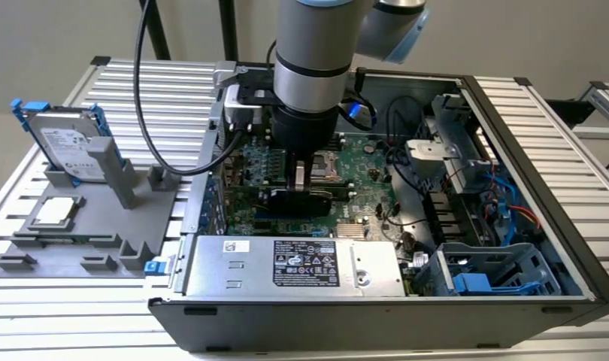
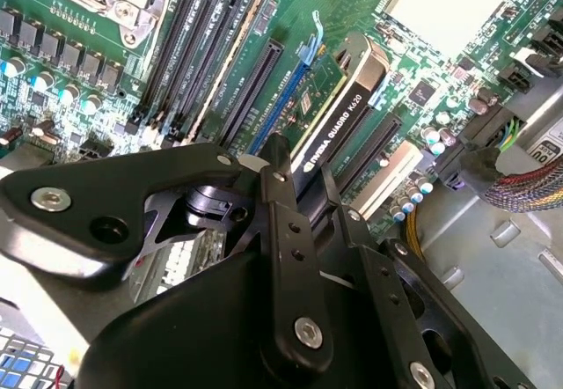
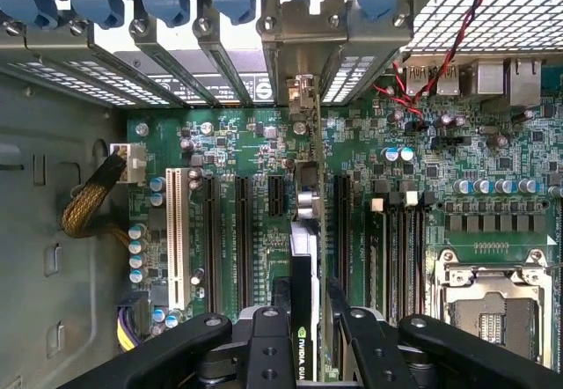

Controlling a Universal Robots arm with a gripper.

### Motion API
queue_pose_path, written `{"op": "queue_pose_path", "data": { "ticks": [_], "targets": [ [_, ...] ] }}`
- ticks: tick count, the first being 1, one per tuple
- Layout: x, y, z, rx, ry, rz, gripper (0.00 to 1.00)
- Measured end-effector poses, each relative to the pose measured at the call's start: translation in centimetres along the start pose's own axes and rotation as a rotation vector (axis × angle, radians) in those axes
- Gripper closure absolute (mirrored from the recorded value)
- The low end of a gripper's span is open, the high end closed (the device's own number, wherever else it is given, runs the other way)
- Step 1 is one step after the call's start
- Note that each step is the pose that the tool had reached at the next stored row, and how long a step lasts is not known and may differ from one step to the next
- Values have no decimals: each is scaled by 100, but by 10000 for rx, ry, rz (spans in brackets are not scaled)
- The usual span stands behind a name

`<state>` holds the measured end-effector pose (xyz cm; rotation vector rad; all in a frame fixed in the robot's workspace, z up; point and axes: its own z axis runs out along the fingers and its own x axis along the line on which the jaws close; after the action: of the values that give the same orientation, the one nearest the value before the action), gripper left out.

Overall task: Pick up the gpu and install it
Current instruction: 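Insert the gpu into the slot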

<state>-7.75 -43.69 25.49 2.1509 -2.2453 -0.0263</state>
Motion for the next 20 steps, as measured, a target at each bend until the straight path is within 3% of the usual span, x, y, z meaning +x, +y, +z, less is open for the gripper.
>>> {"op": "queue_pose_path", "data": {
  "ticks": [20],
  "targets": [
    [11,-22,4,2,-62,-5,100]
  ]
}}
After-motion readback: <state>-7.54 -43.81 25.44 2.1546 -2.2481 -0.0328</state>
